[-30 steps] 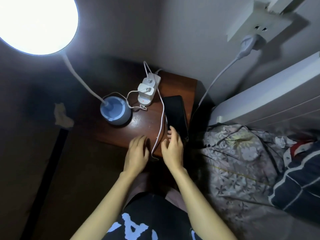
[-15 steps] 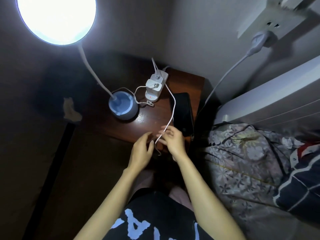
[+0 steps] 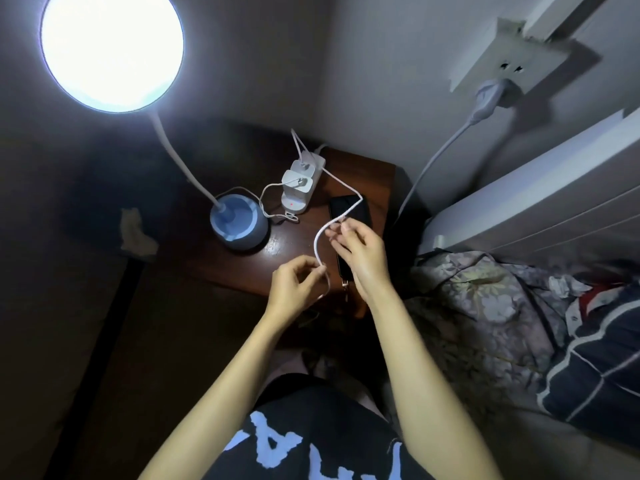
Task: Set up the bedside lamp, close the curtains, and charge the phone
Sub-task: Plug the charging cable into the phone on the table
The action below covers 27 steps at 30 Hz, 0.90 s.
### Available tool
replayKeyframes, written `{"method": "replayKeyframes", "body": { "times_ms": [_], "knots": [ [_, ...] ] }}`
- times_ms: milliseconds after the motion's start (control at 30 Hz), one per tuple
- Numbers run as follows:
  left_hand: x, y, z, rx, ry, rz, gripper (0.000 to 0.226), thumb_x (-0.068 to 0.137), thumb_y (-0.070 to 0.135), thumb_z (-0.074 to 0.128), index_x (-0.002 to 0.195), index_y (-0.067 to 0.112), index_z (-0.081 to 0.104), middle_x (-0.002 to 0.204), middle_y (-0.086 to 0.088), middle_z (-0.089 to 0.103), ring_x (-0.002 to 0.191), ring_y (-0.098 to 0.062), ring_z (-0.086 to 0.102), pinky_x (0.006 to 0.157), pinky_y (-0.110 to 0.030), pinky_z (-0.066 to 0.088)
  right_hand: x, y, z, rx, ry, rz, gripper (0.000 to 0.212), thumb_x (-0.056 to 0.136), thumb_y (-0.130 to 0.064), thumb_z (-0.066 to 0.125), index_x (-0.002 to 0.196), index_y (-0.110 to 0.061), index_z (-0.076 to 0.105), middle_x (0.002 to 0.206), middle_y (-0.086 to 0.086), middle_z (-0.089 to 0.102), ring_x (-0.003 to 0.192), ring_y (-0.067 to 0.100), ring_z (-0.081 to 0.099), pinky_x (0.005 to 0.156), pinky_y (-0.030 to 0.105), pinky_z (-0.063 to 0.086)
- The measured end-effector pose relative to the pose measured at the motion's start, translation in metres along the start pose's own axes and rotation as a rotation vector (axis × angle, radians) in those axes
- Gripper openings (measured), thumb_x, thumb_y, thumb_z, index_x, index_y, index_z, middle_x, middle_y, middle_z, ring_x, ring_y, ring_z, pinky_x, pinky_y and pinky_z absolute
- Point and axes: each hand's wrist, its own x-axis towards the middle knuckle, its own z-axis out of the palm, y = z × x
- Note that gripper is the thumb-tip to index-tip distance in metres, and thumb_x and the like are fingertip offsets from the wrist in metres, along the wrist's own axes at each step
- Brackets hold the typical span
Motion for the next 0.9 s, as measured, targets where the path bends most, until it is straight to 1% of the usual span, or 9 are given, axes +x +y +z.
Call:
{"method": "replayKeyframes", "body": {
  "times_ms": [100, 233, 300, 400, 533, 633, 700, 800, 900],
  "knots": [
    [0.009, 0.005, -0.007, -0.108, 0.058, -0.009, 0.020, 0.084, 0.009, 0.062, 0.073, 0.025, 0.061, 0.072, 0.000, 0.066, 0.068, -0.011, 0.061, 0.072, -0.036, 0.050, -0.006, 0.021, -0.019, -0.295, -0.136, 0.057, 0.026, 0.093, -0.013, 0.048, 0.117, -0.009, 0.056, 0.108, 0.008, 0.062, 0.102, 0.015, 0.058, 0.089, 0.021, 0.046],
    [0.021, 0.012, -0.012, -0.186, 0.093, -0.019, 0.010, 0.085, 0.008, 0.059, 0.079, 0.015, 0.061, 0.075, -0.011, 0.066, 0.067, -0.011, 0.065, 0.072, -0.033, 0.052, -0.023, 0.045, -0.031, -0.541, -0.253, 0.130, 0.033, 0.083, -0.004, 0.063, 0.115, -0.002, 0.058, 0.103, 0.011, 0.063, 0.097, 0.010, 0.058, 0.077, 0.008, 0.046],
    [0.023, 0.013, -0.011, -0.185, 0.081, -0.017, 0.004, 0.086, 0.008, 0.059, 0.083, 0.009, 0.061, 0.076, -0.011, 0.066, 0.063, -0.004, 0.064, 0.068, -0.023, 0.051, -0.027, 0.049, -0.030, -0.519, -0.248, 0.128, 0.033, 0.080, 0.000, 0.065, 0.112, 0.001, 0.059, 0.098, 0.011, 0.062, 0.085, 0.000, 0.060, 0.072, 0.006, 0.047],
    [0.023, 0.013, -0.010, -0.175, 0.061, -0.025, 0.005, 0.085, 0.010, 0.059, 0.082, 0.013, 0.062, 0.078, -0.013, 0.066, 0.067, -0.011, 0.064, 0.067, -0.022, 0.051, -0.026, 0.044, -0.027, -0.505, -0.240, 0.084, 0.020, 0.079, -0.002, 0.067, 0.098, -0.005, 0.064, 0.084, 0.008, 0.064, 0.063, -0.010, 0.059, 0.066, 0.006, 0.045],
    [0.022, 0.011, -0.012, -0.173, 0.046, -0.022, 0.006, 0.086, 0.011, 0.059, 0.083, 0.013, 0.064, 0.076, -0.004, 0.067, 0.068, -0.006, 0.064, 0.069, -0.023, 0.053, -0.020, 0.037, -0.025, -0.529, -0.211, 0.040, 0.012, 0.078, -0.009, 0.070, 0.078, -0.021, 0.066, 0.071, 0.000, 0.066, 0.065, 0.006, 0.063, 0.068, 0.019, 0.051],
    [0.019, 0.009, -0.015, -0.138, 0.004, -0.036, 0.015, 0.091, 0.013, 0.050, 0.095, 0.011, 0.064, 0.083, -0.003, 0.068, 0.072, 0.005, 0.063, 0.074, -0.018, 0.050, -0.018, 0.024, -0.023, -0.336, -0.182, 0.071, 0.016, 0.081, -0.004, 0.065, 0.074, -0.019, 0.066, 0.067, 0.001, 0.069, 0.063, 0.010, 0.068, 0.062, 0.018, 0.055],
    [0.014, 0.001, -0.018, -0.029, -0.053, -0.059, 0.020, 0.093, 0.017, 0.047, 0.098, 0.012, 0.066, 0.091, -0.006, 0.070, 0.080, 0.003, 0.064, 0.081, -0.023, 0.048, -0.015, 0.008, -0.023, -0.246, -0.139, 0.018, 0.017, 0.083, -0.003, 0.062, 0.074, -0.017, 0.065, 0.063, -0.002, 0.070, 0.062, 0.009, 0.069, 0.060, 0.017, 0.054],
    [0.000, -0.014, -0.019, 0.200, -0.149, -0.061, 0.031, 0.095, 0.026, 0.043, 0.094, 0.012, 0.070, 0.094, -0.001, 0.072, 0.092, -0.006, 0.063, 0.085, -0.026, 0.045, -0.008, -0.013, -0.022, -0.143, -0.065, -0.067, 0.009, 0.085, -0.006, 0.061, 0.079, -0.011, 0.065, 0.075, 0.006, 0.069, 0.065, 0.010, 0.069, 0.062, 0.018, 0.055],
    [-0.015, -0.019, -0.013, 0.160, -0.163, -0.055, 0.023, 0.093, 0.026, 0.048, 0.091, 0.017, 0.069, 0.089, 0.005, 0.071, 0.089, 0.001, 0.062, 0.083, -0.018, 0.044, -0.002, -0.023, -0.023, -0.088, -0.009, -0.094, 0.006, 0.085, -0.007, 0.061, 0.083, -0.009, 0.065, 0.080, 0.009, 0.067, 0.067, 0.010, 0.069, 0.065, 0.020, 0.056]
  ]
}}
